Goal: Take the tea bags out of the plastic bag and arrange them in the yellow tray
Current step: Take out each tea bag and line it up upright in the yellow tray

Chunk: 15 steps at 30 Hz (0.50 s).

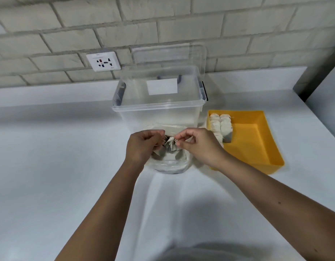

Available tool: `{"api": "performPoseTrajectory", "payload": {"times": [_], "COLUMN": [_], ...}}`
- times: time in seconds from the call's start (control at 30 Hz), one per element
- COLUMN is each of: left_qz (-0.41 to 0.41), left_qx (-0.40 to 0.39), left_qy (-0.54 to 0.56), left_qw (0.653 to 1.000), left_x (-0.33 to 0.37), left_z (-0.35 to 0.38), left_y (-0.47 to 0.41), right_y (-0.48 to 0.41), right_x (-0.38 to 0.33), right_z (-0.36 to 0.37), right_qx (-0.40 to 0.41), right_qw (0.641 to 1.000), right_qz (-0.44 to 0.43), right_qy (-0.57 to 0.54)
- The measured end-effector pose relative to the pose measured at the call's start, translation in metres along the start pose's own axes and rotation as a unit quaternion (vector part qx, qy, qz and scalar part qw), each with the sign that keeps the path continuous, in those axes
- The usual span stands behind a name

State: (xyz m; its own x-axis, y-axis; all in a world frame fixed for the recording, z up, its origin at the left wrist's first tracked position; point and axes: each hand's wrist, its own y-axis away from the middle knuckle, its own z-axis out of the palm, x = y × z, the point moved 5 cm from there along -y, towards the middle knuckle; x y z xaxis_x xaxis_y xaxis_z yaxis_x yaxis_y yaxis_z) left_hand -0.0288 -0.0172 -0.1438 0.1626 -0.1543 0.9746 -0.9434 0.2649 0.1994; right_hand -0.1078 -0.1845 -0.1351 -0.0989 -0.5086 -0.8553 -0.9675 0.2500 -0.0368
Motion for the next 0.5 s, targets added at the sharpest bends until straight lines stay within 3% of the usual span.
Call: {"api": "performPoseTrajectory", "payload": {"times": [0.1, 0.17, 0.27, 0.37, 0.5], "left_qz": [0.081, 0.158, 0.207, 0.232, 0.261], "left_qx": [0.011, 0.033, 0.033, 0.021, 0.036], "left_qy": [-0.170, -0.302, -0.433, -0.506, -0.535], "left_qw": [0.982, 0.940, 0.877, 0.831, 0.803], "left_x": [-0.002, 0.000, 0.000, -0.003, -0.005], "left_z": [0.000, 0.000, 0.002, 0.005, 0.008], "left_y": [-0.002, -0.006, -0.012, -0.020, -0.025], "right_y": [-0.001, -0.004, -0.009, -0.013, -0.017], "right_x": [0.002, 0.005, 0.008, 0.011, 0.014], "right_z": [0.010, 0.013, 0.014, 0.014, 0.014], "right_qx": [-0.028, -0.033, -0.034, -0.027, -0.016], "right_qw": [0.996, 0.990, 0.984, 0.983, 0.985], "right_qz": [-0.001, 0.004, 0.027, 0.032, 0.037], "right_qy": [0.083, 0.140, 0.174, 0.178, 0.166]}}
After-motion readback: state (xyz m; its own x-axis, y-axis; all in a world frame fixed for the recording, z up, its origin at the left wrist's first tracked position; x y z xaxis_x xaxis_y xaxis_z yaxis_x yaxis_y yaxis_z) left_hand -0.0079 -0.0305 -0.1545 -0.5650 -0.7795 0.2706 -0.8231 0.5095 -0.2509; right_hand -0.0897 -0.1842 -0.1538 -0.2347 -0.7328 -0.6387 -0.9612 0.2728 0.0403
